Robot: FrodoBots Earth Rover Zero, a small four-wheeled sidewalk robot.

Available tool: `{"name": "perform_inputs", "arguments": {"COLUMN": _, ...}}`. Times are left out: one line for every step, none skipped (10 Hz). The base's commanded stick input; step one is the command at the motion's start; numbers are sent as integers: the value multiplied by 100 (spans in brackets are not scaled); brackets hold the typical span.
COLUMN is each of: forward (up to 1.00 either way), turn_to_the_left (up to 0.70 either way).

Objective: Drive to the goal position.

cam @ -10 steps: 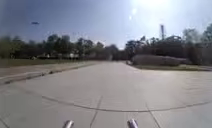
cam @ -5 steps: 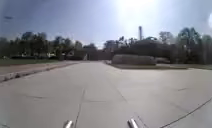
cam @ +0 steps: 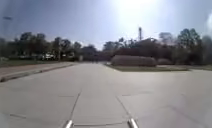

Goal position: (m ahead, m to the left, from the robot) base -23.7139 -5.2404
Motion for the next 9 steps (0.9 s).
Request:
{"name": "perform_inputs", "arguments": {"forward": 0, "turn_to_the_left": 52}}
{"name": "perform_inputs", "arguments": {"forward": 0, "turn_to_the_left": 97}}
{"name": "perform_inputs", "arguments": {"forward": 38, "turn_to_the_left": 73}}
{"name": "perform_inputs", "arguments": {"forward": 100, "turn_to_the_left": 12}}
{"name": "perform_inputs", "arguments": {"forward": 100, "turn_to_the_left": 0}}
{"name": "perform_inputs", "arguments": {"forward": 100, "turn_to_the_left": 0}}
{"name": "perform_inputs", "arguments": {"forward": 100, "turn_to_the_left": 0}}
{"name": "perform_inputs", "arguments": {"forward": 100, "turn_to_the_left": 0}}
{"name": "perform_inputs", "arguments": {"forward": 100, "turn_to_the_left": 0}}
